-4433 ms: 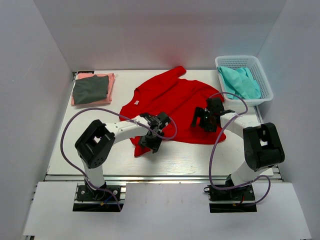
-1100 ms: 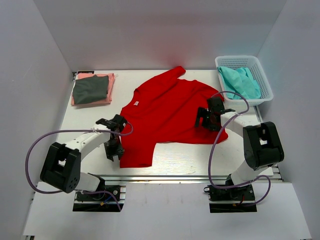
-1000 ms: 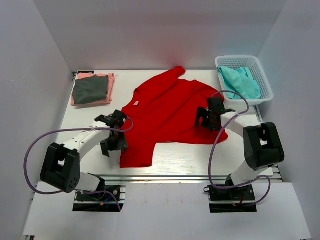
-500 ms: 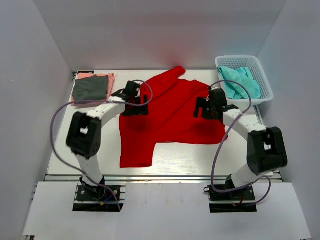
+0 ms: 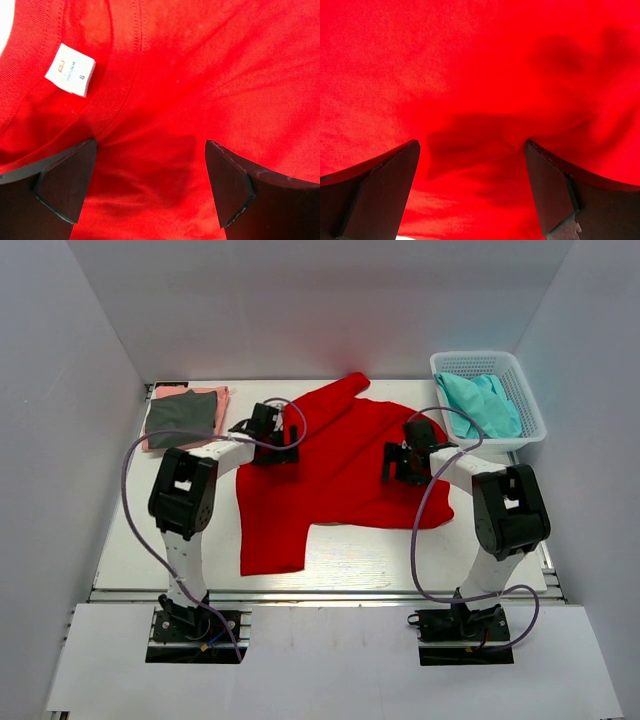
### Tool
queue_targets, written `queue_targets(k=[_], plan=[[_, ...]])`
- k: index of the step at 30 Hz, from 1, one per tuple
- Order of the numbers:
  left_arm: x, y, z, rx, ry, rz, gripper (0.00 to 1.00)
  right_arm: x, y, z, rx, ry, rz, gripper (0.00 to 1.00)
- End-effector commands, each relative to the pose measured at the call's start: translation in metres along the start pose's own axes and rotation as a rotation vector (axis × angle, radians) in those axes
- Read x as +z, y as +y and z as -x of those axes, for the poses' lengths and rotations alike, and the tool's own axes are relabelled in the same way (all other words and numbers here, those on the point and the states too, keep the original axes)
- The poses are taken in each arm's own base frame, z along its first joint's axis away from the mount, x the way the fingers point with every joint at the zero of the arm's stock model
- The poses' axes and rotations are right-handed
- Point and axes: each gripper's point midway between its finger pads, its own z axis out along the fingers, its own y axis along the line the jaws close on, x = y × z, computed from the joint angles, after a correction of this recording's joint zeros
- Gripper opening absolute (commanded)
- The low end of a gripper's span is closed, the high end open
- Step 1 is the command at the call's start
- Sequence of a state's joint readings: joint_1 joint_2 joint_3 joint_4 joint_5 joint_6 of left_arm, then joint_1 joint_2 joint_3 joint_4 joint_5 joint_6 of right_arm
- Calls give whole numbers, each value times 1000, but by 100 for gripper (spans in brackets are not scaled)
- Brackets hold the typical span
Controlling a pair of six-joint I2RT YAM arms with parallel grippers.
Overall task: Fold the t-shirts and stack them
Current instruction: Flatten the tshirt out
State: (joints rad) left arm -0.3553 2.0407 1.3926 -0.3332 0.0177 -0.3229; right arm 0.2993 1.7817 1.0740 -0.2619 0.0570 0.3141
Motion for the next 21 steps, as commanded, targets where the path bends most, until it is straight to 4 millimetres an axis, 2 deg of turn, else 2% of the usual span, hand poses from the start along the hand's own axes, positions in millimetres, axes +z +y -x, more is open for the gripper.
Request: queue_targets(k=[1,3,4,5,6,7,9,12,13,15,16,17,18,19,21], plan=[[-20,50,-95,-101,219,139,100,9,14,-15,-64,62,22,90],[-35,54,-108,-135,220,154,100,12,18,-20,-77,73,25,90],[-42,61,-126,-143,237,173,100,13,28,-25,-107,82,42,90],[-50,61,-130,-143,232,171,100,13,32,-27,-114,84,59,90],[-63,58,-121,-152,188,156,100,13,41,-27,-140,76,78,90],[-69,58,-125,-161,184,156,100,10,50,-25,-164,57,96,90],[-79,56,-119,-161,156,144,100,6,62,-22,-200,36,118,90],[-86,49,-92,-122,84,114,100,-12,77,0,-203,-37,149,90],[-89,43,-67,-99,32,94,100,-14,78,9,-195,-59,142,90],[-84,43,-46,-75,11,117,100,-22,76,26,-155,-108,115,90],[-89,35,-12,-53,-50,107,100,-29,73,47,-135,-164,79,90],[-82,36,-5,-44,-48,119,100,-30,71,54,-128,-181,55,90],[-85,28,21,-36,-96,104,100,-28,63,60,-123,-195,13,90],[-83,26,33,-11,-121,97,100,-37,67,83,-119,-240,13,90],[-72,27,63,-20,-156,121,100,-31,65,98,-110,-241,-10,90]])
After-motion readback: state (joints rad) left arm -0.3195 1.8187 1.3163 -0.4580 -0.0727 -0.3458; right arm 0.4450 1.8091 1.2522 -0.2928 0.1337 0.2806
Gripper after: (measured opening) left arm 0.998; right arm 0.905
